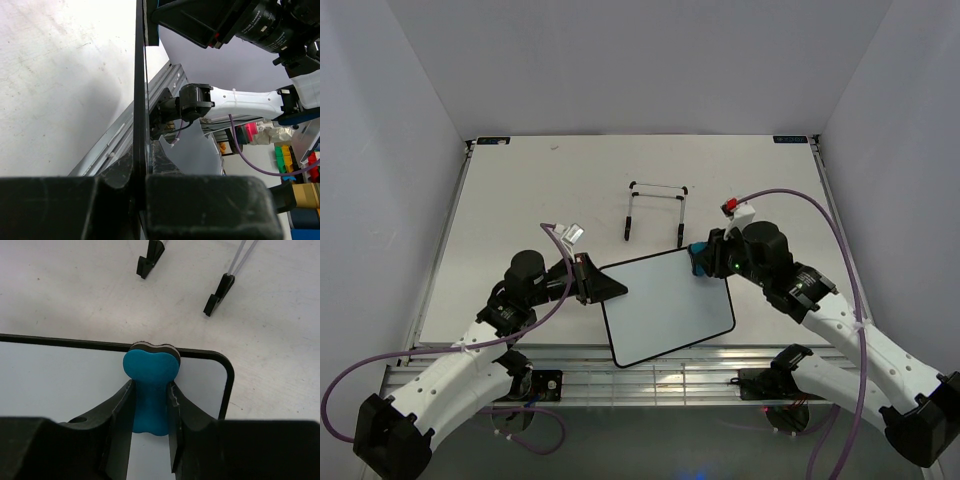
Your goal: Erase the whiteboard
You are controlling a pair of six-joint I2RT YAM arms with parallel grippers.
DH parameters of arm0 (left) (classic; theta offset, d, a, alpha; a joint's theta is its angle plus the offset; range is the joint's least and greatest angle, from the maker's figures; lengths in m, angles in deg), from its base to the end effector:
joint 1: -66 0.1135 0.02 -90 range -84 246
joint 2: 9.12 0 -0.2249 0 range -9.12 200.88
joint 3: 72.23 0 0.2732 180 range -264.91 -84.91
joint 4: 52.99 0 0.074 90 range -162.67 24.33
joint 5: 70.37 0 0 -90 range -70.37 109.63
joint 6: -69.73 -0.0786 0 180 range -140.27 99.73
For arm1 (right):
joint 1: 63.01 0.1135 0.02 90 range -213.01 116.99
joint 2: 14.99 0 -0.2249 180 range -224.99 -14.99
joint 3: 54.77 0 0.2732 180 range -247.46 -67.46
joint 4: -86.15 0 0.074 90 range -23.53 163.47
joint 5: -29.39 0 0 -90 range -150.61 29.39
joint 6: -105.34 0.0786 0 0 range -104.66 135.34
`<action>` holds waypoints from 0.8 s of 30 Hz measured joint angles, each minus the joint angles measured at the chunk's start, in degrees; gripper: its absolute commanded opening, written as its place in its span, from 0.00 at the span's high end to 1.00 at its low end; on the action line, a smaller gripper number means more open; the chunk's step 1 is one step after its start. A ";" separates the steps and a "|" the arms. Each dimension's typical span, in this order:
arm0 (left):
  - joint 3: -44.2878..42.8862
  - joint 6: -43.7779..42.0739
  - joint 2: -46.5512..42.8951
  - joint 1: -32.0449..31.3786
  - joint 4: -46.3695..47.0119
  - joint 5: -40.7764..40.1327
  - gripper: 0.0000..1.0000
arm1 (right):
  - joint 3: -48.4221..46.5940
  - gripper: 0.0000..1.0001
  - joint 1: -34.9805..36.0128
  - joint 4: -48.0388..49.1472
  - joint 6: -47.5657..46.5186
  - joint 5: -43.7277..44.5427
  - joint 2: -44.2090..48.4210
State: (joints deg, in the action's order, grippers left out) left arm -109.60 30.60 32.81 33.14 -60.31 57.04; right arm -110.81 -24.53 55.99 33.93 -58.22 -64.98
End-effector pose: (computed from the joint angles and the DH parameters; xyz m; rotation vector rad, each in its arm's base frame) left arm 0.1913 -0.1804 0.2140 0.2267 2.0342 -1.5666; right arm 0.2262 0.1756 0.2522 -0.3254 2.0156 0.5946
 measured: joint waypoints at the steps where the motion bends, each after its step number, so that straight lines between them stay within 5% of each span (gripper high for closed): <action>1: 0.00 0.00 0.00 0.02 -0.15 -0.20 1.00 | 0.00 0.75 -0.24 0.09 -0.13 0.42 -0.39; 9: 0.00 -0.85 -0.70 0.02 -2.21 -0.72 1.00 | 2.03 0.75 -11.52 -1.70 -1.84 4.00 -0.55; 18: -0.70 -1.97 -1.33 -0.48 -1.18 2.29 1.00 | 4.90 0.75 -13.99 -4.50 -4.02 3.37 0.11; 24: -7.80 -7.17 -0.81 -1.49 -10.43 -2.67 1.00 | 4.33 0.75 -17.27 -6.93 -3.52 8.72 -3.15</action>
State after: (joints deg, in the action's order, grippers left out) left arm -117.40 23.43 32.00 31.65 -70.73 54.38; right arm -106.48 -41.80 49.07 30.41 -49.50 -68.13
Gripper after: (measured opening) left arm 0.128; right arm 0.325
